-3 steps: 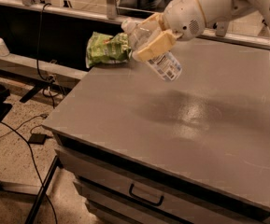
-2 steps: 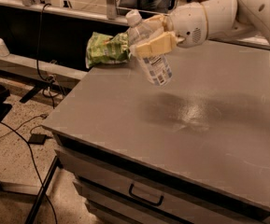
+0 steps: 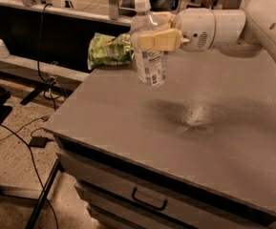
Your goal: Place blue plastic bottle upright
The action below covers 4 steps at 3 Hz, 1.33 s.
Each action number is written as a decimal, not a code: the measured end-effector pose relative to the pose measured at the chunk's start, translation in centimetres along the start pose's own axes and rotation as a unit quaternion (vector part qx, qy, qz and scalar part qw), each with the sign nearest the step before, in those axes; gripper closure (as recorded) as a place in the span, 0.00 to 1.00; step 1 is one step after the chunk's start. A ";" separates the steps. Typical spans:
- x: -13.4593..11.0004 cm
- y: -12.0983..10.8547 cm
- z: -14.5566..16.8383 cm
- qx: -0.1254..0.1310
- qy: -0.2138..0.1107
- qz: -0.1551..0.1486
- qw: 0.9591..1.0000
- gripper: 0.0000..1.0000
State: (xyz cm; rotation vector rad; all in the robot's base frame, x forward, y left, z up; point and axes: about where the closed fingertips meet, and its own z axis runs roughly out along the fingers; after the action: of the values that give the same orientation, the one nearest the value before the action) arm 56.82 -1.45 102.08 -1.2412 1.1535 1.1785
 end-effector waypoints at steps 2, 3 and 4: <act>1.1 -0.5 -0.4 0.012 -0.009 -0.002 1.000 1.00; 3.7 -1.2 -1.2 0.030 -0.042 0.002 0.999 1.00; 5.6 -1.8 -1.8 0.038 -0.078 0.013 0.996 0.98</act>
Offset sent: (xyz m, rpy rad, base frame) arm 0.0183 -0.0176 -0.0368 0.0344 -0.0137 -0.0787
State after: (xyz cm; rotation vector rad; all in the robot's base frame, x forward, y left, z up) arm 58.96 -3.16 96.54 -1.0602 1.0921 1.2172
